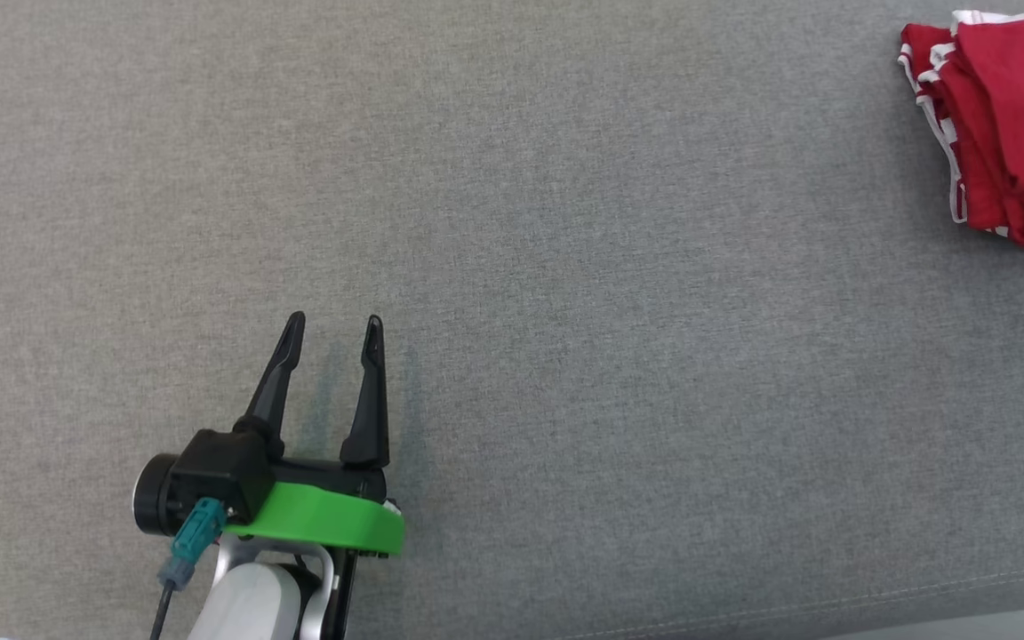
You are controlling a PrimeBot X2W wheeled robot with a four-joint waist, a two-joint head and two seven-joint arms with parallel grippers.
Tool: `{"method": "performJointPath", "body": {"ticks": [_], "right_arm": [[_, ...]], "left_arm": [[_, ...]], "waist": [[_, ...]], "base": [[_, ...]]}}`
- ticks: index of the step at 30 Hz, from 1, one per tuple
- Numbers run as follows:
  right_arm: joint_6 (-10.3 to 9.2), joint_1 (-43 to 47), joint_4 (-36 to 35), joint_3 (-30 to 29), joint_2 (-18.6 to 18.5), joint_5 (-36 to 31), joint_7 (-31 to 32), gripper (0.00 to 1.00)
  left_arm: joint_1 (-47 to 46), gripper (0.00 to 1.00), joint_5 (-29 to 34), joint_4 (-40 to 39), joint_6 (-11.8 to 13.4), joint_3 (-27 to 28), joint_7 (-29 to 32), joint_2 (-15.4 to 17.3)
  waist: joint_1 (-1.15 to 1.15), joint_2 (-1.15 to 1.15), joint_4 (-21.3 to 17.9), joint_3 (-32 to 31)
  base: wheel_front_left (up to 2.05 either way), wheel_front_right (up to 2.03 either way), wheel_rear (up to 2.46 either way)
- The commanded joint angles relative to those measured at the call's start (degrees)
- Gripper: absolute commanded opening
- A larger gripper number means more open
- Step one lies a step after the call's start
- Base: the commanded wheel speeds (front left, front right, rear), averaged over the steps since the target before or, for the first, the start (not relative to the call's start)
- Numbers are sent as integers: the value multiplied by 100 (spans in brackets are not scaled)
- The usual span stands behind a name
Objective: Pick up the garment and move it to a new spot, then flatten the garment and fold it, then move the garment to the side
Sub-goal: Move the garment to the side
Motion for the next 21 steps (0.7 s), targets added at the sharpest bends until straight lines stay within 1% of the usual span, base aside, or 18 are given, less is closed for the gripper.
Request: {"method": "performJointPath", "body": {"ticks": [1,2,3,4,13,17,21], "right_arm": [[-12,57,105,-64,34,-54,-108,20],[-12,64,185,-103,51,-75,-145,41],[-12,75,265,-121,76,-113,-218,77],[-12,73,324,-142,84,-149,-283,100],[-12,-84,808,-334,319,-477,-802,100],[-12,-203,805,-370,500,-547,-1169,100],[-12,-263,687,-232,683,-522,-1470,100]], "left_arm": [[-82,100,45,-20,40,17,11,46],[-85,100,50,-26,40,15,14,55],[-94,100,55,-31,47,11,25,68],[-103,100,52,-34,47,7,36,80],[-141,100,48,-62,89,-30,103,139],[-172,100,-3,-33,90,-3,111,164],[-243,100,-82,40,90,92,62,173]], "waist": [[0,0,6,53],[0,0,-3,67],[0,0,-16,83],[0,0,-25,93],[0,0,-210,114],[0,0,-308,17],[0,0,-375,-211]], "base": [[0,0,0],[0,0,0],[0,0,0],[0,0,0],[0,0,0],[0,0,0],[0,0,0]]}}
